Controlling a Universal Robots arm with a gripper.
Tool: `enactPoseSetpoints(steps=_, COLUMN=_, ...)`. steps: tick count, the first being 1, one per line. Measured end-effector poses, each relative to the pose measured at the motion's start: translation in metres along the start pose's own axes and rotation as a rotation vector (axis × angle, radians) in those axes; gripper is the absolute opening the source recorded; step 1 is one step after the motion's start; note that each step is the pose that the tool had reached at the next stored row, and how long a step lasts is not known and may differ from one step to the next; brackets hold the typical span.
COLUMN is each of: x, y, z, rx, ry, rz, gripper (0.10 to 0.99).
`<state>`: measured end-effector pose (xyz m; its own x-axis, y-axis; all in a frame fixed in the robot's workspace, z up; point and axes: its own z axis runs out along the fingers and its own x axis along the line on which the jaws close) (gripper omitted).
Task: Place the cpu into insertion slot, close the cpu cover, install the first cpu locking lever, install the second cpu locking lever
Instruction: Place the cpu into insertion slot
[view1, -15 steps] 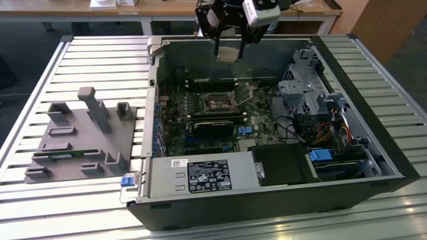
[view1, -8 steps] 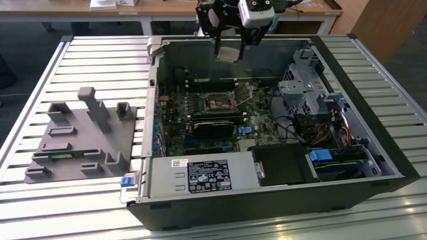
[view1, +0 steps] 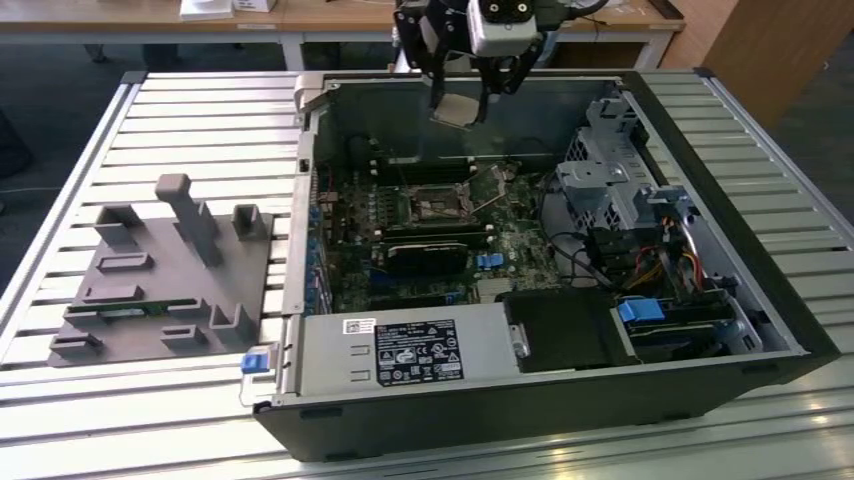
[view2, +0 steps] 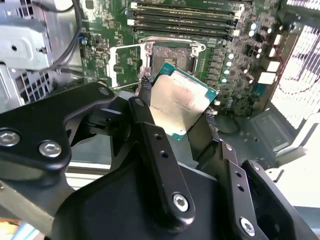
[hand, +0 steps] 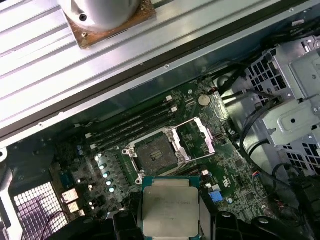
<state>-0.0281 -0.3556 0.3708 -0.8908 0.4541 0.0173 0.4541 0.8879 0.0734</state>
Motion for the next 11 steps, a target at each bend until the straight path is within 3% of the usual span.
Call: enactPoseSetpoints(steps=11, x=0.0, y=-0.0001, z=0.0014, rx=-0.003, ry=-0.0113, rz=0.153, gripper=0.537)
